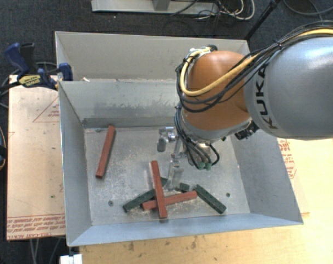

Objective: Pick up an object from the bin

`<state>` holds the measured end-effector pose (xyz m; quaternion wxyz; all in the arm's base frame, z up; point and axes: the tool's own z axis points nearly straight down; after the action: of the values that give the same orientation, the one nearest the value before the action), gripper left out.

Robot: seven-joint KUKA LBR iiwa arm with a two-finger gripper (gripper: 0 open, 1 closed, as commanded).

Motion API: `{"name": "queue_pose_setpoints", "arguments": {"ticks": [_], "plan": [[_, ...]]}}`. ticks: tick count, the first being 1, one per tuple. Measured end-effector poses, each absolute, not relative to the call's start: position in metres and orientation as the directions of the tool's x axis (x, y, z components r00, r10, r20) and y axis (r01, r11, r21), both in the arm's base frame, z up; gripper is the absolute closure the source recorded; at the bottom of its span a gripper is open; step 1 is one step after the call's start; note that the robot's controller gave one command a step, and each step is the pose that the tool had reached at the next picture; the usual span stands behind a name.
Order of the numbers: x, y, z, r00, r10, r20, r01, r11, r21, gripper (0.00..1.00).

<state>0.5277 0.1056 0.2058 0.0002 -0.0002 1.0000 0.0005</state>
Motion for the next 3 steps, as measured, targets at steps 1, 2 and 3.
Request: {"name": "queue_pose_setpoints", "arguments": {"ticks": [1,2,3], "plan": [[0.502,0.08,0.134,-1.0,-0.009,-0.004,-0.009,1.0,0.002,0.0],[0.49,0.051,0.129,-0.999,-0.032,0.004,-0.032,0.999,0.001,0.0],[0.484,0.07,0.128,-1.0,-0.026,0.0,-0.026,1.0,0.001,0.0]]}}
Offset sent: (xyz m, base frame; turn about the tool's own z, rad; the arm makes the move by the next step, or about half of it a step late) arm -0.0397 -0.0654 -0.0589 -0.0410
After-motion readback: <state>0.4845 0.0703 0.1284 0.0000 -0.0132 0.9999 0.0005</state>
